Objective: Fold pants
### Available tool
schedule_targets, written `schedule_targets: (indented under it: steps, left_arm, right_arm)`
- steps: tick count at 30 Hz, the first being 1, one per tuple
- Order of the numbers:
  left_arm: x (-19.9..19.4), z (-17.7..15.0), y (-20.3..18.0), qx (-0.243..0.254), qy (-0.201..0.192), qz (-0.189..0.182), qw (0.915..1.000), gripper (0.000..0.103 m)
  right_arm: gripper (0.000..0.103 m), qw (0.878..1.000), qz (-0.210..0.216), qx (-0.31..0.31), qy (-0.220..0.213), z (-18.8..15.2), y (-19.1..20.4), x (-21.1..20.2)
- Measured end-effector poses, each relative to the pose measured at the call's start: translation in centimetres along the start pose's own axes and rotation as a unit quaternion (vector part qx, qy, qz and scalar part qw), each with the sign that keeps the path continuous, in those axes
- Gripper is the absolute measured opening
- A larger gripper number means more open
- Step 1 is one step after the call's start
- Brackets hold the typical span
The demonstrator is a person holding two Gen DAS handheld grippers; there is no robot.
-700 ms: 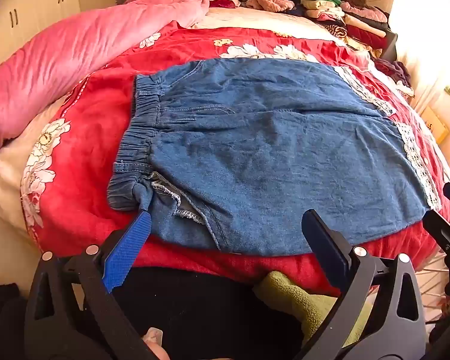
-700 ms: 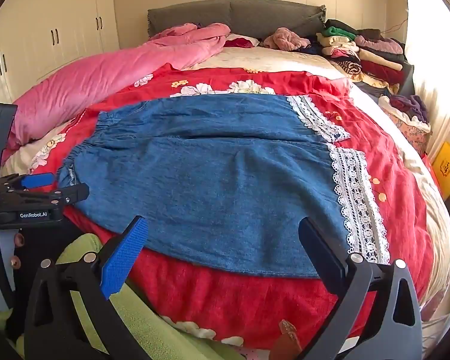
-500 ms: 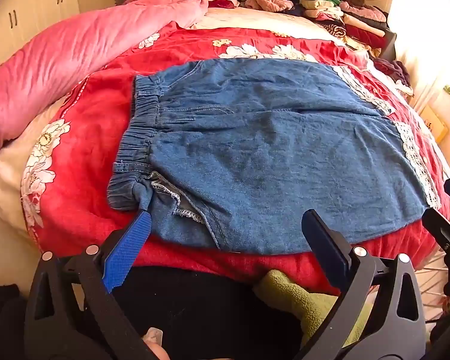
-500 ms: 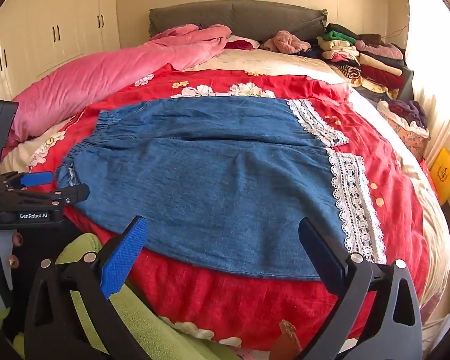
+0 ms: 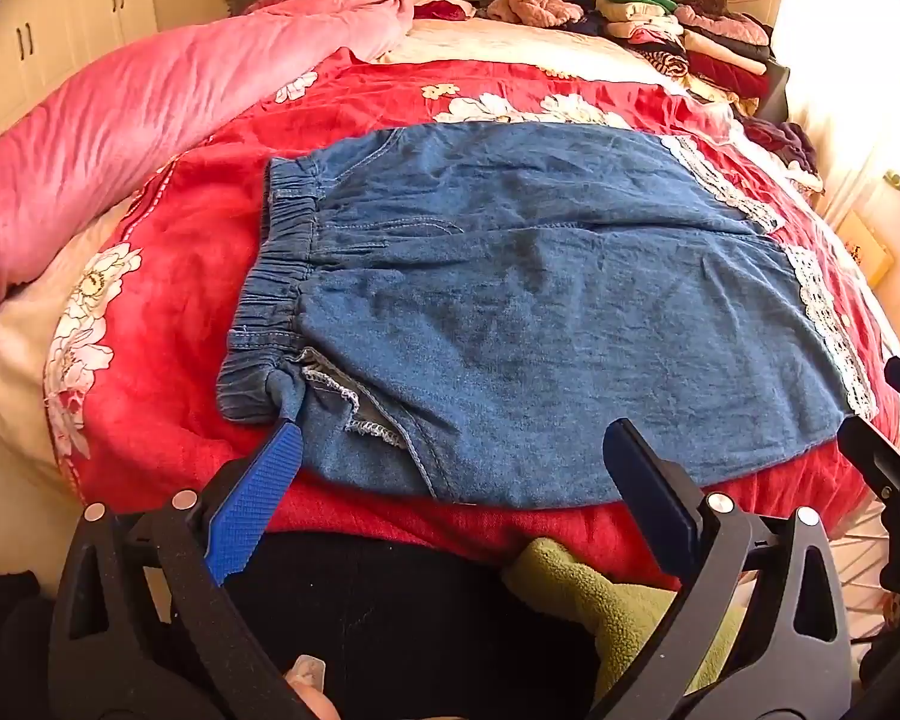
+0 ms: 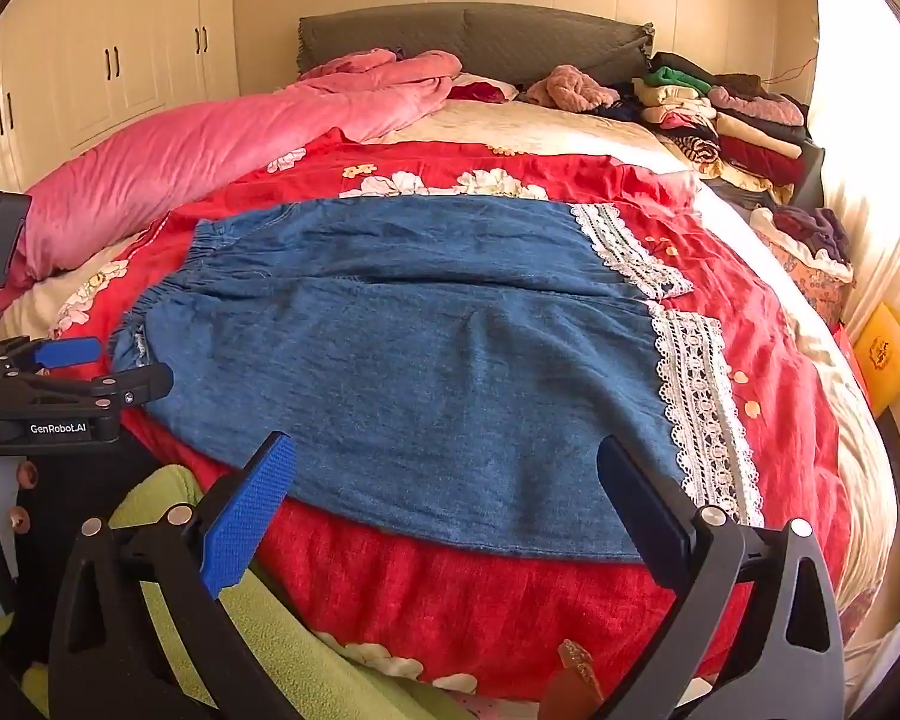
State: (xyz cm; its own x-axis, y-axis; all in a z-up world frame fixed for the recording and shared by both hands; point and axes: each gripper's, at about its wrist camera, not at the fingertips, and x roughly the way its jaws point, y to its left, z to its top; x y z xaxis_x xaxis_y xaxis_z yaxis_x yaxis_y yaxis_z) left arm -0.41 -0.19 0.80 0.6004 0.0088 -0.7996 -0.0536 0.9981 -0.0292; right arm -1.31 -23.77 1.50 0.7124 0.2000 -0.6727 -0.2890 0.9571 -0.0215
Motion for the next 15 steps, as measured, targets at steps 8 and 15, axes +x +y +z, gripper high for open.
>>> schedule_targets:
  steps: [8,15]
  left_arm:
    - [0.01,0.02,-0.21,0.001,-0.001,0.000,1.0000,0.095]
    - [0.04,0.05,0.00,-0.001,-0.002,-0.002,1.0000,0.095]
  right_arm:
    - [0.099,1.000,0.001,0.001,0.001,-0.08,-0.05,-0.09]
    - [0.099,1.000,0.003,0.004,0.006,-0.21,-0.05,0.14]
